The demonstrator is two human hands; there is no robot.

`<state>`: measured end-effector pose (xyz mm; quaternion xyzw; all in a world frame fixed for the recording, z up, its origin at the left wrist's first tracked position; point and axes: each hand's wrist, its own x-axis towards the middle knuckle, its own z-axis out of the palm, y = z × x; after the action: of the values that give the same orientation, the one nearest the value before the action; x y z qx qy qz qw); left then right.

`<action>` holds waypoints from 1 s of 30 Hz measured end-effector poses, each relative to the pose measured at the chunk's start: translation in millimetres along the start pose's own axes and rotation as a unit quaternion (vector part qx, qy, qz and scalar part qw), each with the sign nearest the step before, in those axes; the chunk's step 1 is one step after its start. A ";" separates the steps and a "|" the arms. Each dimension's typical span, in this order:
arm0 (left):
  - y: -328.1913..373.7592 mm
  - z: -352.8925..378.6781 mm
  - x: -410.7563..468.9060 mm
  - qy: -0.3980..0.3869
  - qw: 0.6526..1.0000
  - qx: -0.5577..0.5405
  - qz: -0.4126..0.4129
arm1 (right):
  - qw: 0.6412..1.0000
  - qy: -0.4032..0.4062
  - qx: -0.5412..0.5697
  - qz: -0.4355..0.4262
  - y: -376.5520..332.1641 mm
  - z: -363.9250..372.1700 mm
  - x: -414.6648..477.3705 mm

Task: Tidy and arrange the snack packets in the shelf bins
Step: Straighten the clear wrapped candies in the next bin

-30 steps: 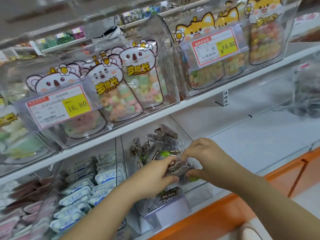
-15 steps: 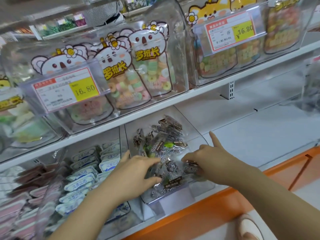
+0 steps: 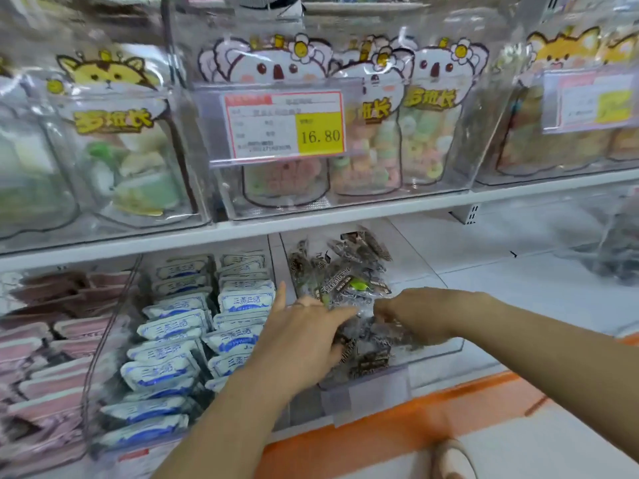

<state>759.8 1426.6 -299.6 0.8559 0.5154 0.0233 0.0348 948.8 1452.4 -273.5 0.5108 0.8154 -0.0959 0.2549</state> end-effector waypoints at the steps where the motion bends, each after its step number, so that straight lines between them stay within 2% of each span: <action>1: -2.3 0.3 0.7 -0.003 1.000 -0.003 0.009 | 1.000 -0.017 0.013 -0.002 0.5 0.7 3.6; 6: -8.0 1.1 1.5 0.009 0.999 -0.021 0.027 | 1.000 -0.015 -0.007 -0.021 0.8 -17.6 7.0; 11: -12.9 10.3 2.9 0.040 0.998 -0.028 0.030 | 0.985 -0.151 -0.079 -0.007 -13.3 -44.2 1.7; 15: -12.2 10.0 1.6 0.055 0.997 -0.037 0.028 | 0.975 -0.218 -0.049 -0.001 -12.1 -40.7 20.1; 18: -11.2 8.4 -0.8 0.061 0.997 -0.049 0.027 | 0.973 -0.231 -0.022 0.004 -10.6 -24.2 30.2; 22: -13.4 7.5 -0.5 0.056 0.996 -0.060 0.021 | 0.975 -0.215 -0.048 -0.032 -11.6 -7.9 32.4; 23: -14.1 7.0 -0.9 0.055 0.996 -0.062 0.016 | 0.975 -0.219 -0.029 -0.031 -9.1 -8.4 31.0; 25: -15.2 6.1 -2.4 0.054 0.996 -0.064 0.008 | 0.962 -0.257 0.090 -0.021 -1.2 -16.7 25.3; 27: -15.6 6.0 -2.5 0.049 0.997 -0.063 0.007 | 0.923 -0.289 0.255 0.003 9.1 -28.6 20.3; 28: -16.0 5.8 -2.4 0.043 0.997 -0.059 0.007 | 0.904 -0.284 0.318 0.028 13.8 -32.3 20.4; 30: -16.6 4.4 -1.5 0.031 0.998 -0.055 0.007 | 0.890 -0.229 0.386 0.081 18.1 -30.9 27.4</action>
<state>744.8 1432.8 -305.4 0.8551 0.5083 0.0783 0.0653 945.4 1495.1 -259.4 0.5969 0.5891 -0.4964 0.2239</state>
